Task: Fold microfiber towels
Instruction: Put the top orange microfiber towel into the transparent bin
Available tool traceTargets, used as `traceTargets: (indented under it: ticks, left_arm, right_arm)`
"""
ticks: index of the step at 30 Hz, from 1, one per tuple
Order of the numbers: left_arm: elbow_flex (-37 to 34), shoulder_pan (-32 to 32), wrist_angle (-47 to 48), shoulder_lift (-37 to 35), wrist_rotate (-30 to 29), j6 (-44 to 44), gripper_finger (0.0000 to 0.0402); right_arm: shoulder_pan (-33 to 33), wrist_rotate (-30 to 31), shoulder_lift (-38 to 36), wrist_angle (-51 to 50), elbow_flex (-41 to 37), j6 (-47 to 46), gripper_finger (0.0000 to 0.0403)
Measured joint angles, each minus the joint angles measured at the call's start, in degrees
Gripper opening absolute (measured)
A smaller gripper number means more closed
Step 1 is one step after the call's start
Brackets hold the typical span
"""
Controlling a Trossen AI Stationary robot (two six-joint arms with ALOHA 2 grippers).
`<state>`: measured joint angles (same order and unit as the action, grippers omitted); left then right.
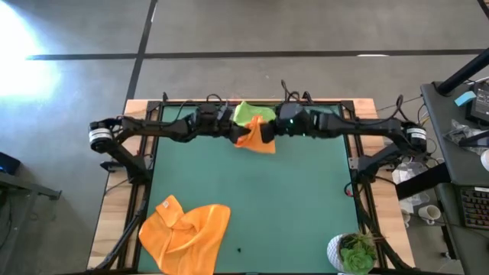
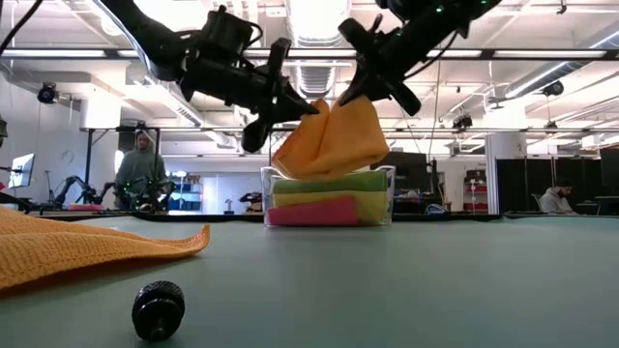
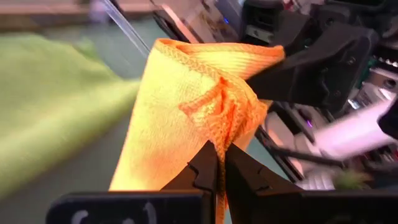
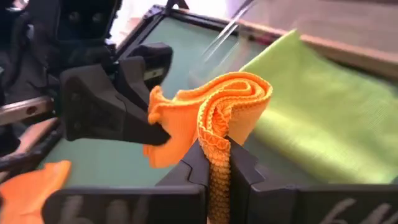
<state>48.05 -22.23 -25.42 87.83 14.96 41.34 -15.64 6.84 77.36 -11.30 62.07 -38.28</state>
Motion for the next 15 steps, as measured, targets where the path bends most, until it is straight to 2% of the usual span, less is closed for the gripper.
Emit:
traceTargets:
  ticks: [7, 15]
  left_arm:
    - [2.3, -3.8, -0.1, -0.1, -2.2, -0.1, 0.0002]
    - [6.8, -8.3, 5.3, 0.1, -8.3, -3.3, 0.0002]
  right_arm:
    - [-7.4, -1.7, 3.8, -8.1, 8.4, 9.3, 0.0013]
    - [-14.5, -5.6, 8.3, -9.3, 11.4, 11.9, 0.0013]
